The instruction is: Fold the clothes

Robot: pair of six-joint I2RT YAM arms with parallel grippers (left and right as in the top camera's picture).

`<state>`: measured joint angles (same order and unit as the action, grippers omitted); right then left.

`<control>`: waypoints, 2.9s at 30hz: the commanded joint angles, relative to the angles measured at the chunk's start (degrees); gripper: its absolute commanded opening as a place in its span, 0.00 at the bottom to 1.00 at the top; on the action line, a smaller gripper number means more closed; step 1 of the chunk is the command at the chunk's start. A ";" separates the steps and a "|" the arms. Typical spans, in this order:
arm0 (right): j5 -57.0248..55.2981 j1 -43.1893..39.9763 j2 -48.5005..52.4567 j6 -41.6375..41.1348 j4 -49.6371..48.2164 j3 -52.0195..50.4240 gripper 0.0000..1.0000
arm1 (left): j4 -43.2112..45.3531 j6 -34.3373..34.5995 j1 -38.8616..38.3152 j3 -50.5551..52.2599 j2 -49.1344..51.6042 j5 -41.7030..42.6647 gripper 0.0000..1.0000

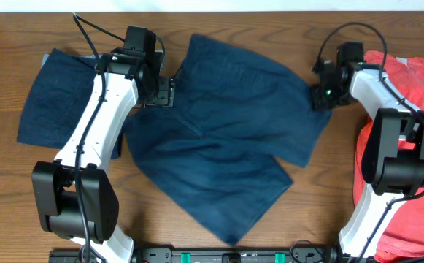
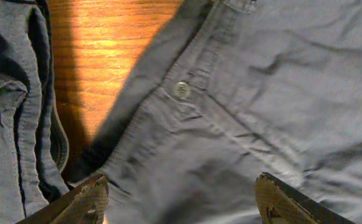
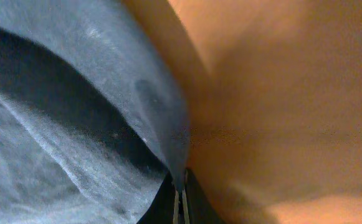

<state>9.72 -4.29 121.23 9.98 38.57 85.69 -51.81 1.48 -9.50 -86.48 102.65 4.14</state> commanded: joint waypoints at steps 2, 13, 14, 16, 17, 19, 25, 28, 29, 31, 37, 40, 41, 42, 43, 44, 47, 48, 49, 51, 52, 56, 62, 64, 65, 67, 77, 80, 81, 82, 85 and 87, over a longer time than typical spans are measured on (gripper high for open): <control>-3.28 -2.19 0.04 -3.80 -4.96 9.14 0.04 | 0.20 0.04 0.15 0.81 0.57 -0.07 0.76; 3.76 -2.38 -3.30 -6.75 14.25 21.16 0.64 | -1.25 0.04 0.15 0.81 0.57 -0.07 0.76; 6.12 -2.38 -4.20 -6.80 17.38 21.16 0.63 | -1.22 0.04 0.15 0.81 0.57 -0.07 0.77; 10.08 -2.36 -5.01 -8.28 23.61 21.11 0.63 | -1.16 0.04 0.15 0.81 0.57 -0.07 0.76; 10.91 -2.29 -4.98 -9.07 26.34 21.09 0.63 | -1.09 0.04 0.15 0.81 0.59 -0.07 0.76; 9.70 -1.97 -4.68 -9.66 29.42 19.63 0.63 | -1.01 0.04 0.13 0.81 0.68 -0.04 0.75; 9.18 -1.25 -3.98 -15.39 15.41 10.38 0.63 | -1.05 0.02 0.13 0.92 1.90 2.86 0.69; 9.20 -0.61 -3.65 -24.46 5.44 4.79 0.40 | -1.22 0.04 0.13 0.98 2.75 4.76 0.63; 9.22 -0.39 -3.56 -27.52 2.64 3.08 0.29 | -1.27 0.04 0.13 0.98 3.02 5.01 0.60; 9.25 0.20 -3.28 -32.96 -3.78 -0.70 0.17 | -1.27 0.02 0.13 1.03 3.76 5.97 0.50; 16.28 1.81 -4.11 -23.93 -1.92 -3.28 0.10 | -1.88 -2.10 0.20 1.14 6.54 5.68 0.36; 16.26 2.67 -7.26 -15.13 5.38 -3.17 0.20 | -1.86 -2.12 0.17 1.14 8.20 5.70 0.38; 16.26 2.95 -8.90 -12.50 8.35 -3.17 0.24 | -1.86 -2.12 0.15 1.14 8.68 5.70 0.38; 16.04 3.28 -10.49 -10.36 11.23 -3.19 0.30 | -1.88 -2.12 0.15 1.14 9.46 5.70 0.38; 15.80 3.52 -11.63 -9.40 13.25 -3.21 0.36 | -1.90 -2.10 0.15 1.14 9.77 5.73 0.38; 14.58 3.72 -13.11 -9.29 16.06 -3.21 0.41 | -1.90 -2.10 0.15 1.14 10.34 5.73 0.38; 9.16 4.74 -15.39 -12.41 23.34 -3.30 0.51 | -1.92 -2.10 0.15 1.14 11.13 5.73 0.38; 7.08 5.14 -15.50 -13.77 25.59 -3.43 0.51 | -2.10 -2.10 0.15 1.14 11.17 5.73 0.38; 5.66 5.44 -15.47 -14.51 26.86 -3.82 0.52 | -2.29 -2.12 0.15 1.14 11.15 5.73 0.38; 3.41 5.75 -15.45 -15.63 27.26 -6.10 0.52 | -3.02 -2.12 0.15 1.14 11.10 5.73 0.38; 2.40 5.81 -15.45 -16.41 26.93 -7.69 0.52 | -3.56 -2.12 0.15 1.14 11.08 5.73 0.39; 1.86 5.49 -15.37 -18.10 22.91 -15.17 0.50 | -6.16 -2.38 0.15 1.14 11.02 5.70 0.39; 1.81 5.44 -15.37 -18.25 13.97 -23.76 0.44 | -7.58 -3.65 0.15 1.11 10.56 5.70 0.39; 0.42 5.44 -15.37 -19.76 11.87 -24.92 0.19 | -7.76 -3.63 0.15 1.11 9.92 5.70 0.38; -2.40 5.35 -15.37 -20.96 10.99 -25.00 0.06 | -7.96 -3.63 0.15 1.11 9.55 5.70 0.38; -10.21 4.98 -15.43 -24.15 8.94 -24.83 0.01 | -8.24 -3.63 0.15 1.11 8.70 5.70 0.38; -10.38 2.71 -15.80 -19.91 -0.61 -20.85 0.08 | -9.88 -3.61 0.15 1.11 6.84 5.70 0.44; -5.49 2.75 -16.02 -15.91 6.47 -18.97 0.33 | -10.34 -3.61 0.15 1.14 6.88 3.41 0.57; -4.68 2.69 -16.02 -15.91 8.85 -18.84 0.39 | -10.27 -3.58 0.15 1.18 6.97 1.51 0.60; -3.76 2.56 -16.02 -15.80 10.95 -18.91 0.46 | -9.94 -3.56 0.15 1.25 7.08 -0.04 0.62; -1.46 2.45 -16.02 -15.04 13.75 -20.39 0.60 | -8.04 -3.58 0.22 2.03 7.56 -1.44 0.64; 0.09 3.06 -16.02 -15.06 13.51 -22.34 0.66 | -6.51 -3.54 0.22 3.10 8.33 -1.40 0.64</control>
<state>5.63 -1.69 105.36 -6.57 51.99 65.30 -59.02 -1.74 -9.47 -85.08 110.69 5.10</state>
